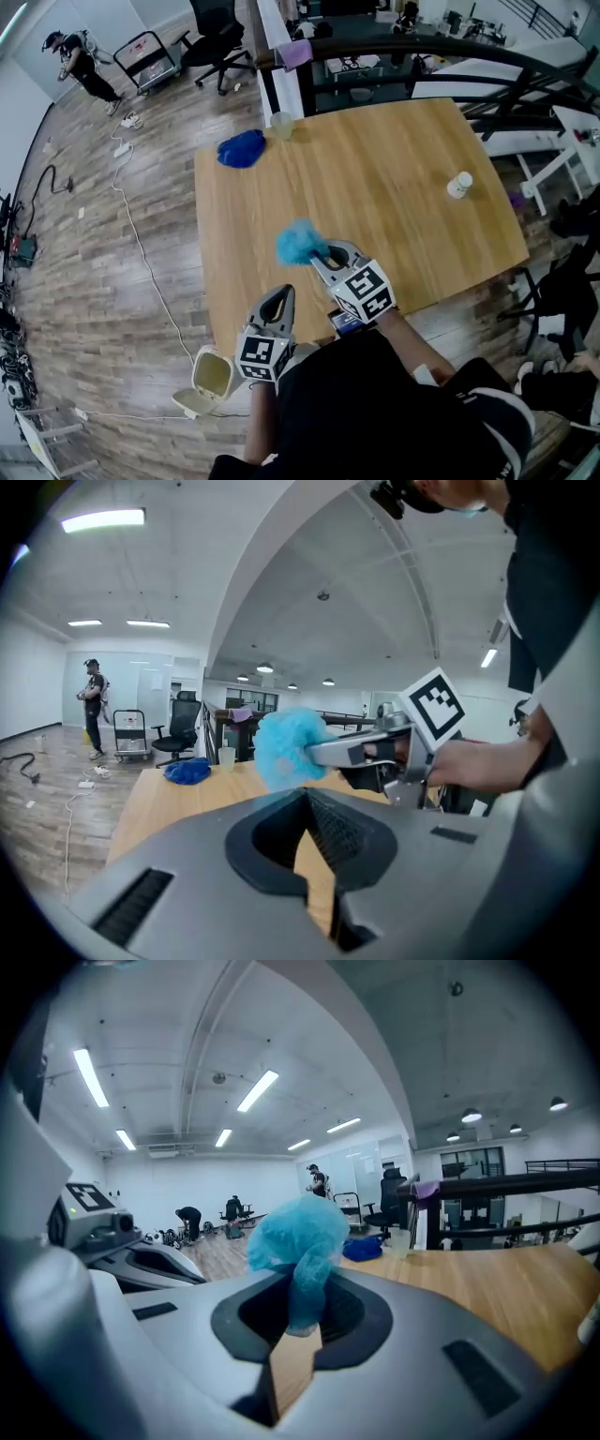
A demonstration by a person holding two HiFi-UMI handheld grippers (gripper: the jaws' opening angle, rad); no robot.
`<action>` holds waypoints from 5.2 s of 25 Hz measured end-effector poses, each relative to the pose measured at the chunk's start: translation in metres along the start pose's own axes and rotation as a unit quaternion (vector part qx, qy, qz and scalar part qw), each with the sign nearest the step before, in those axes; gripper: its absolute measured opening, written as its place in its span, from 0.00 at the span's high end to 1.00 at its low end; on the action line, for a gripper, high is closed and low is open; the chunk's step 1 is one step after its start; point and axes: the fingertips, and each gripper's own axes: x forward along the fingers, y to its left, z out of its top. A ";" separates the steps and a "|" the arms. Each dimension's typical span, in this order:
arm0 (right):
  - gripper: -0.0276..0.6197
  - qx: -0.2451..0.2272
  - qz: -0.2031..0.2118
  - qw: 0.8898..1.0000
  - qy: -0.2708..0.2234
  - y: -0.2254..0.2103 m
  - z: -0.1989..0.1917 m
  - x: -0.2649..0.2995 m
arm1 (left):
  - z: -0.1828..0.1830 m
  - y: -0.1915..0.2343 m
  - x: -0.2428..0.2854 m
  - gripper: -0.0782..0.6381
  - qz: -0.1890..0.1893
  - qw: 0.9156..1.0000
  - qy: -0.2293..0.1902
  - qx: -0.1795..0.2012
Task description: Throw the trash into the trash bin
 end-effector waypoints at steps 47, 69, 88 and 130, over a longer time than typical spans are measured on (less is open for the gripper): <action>0.91 -0.020 0.297 0.954 -0.013 0.214 0.015 0.039 | -0.051 0.018 -0.223 0.89 0.283 0.949 -0.042 -0.133; 0.91 -0.169 0.451 0.872 0.089 0.622 -0.066 0.130 | -0.233 0.139 -0.592 0.89 0.459 0.832 -0.154 -0.271; 0.91 -0.212 0.428 0.796 0.373 0.642 -0.415 0.312 | -0.465 0.208 -0.505 0.89 0.378 0.810 -0.035 -0.448; 0.96 -0.152 0.493 0.848 0.122 0.691 -0.121 0.214 | -0.230 0.228 -0.587 0.89 0.436 0.867 -0.097 -0.222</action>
